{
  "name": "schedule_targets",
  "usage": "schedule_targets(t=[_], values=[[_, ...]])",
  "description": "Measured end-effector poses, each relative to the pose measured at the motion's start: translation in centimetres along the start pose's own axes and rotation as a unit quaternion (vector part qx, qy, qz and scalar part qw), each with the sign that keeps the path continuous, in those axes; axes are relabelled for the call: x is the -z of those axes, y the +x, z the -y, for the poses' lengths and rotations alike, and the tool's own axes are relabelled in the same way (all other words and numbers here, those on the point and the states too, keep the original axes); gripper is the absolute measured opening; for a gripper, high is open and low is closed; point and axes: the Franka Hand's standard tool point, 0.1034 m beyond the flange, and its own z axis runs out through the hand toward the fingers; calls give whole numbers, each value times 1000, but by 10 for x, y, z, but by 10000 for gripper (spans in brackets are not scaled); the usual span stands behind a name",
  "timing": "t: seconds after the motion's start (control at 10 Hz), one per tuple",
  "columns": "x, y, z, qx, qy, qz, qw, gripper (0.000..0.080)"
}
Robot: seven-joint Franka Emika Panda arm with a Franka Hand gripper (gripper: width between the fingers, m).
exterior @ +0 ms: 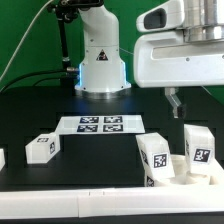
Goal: Assemble stool
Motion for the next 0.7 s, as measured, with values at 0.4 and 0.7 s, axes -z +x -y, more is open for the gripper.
schedule_targets(t=[0.4, 0.7], values=[[6, 5, 3, 240, -35, 8, 970, 649], [1, 0, 7, 409, -50, 47, 910, 649]])
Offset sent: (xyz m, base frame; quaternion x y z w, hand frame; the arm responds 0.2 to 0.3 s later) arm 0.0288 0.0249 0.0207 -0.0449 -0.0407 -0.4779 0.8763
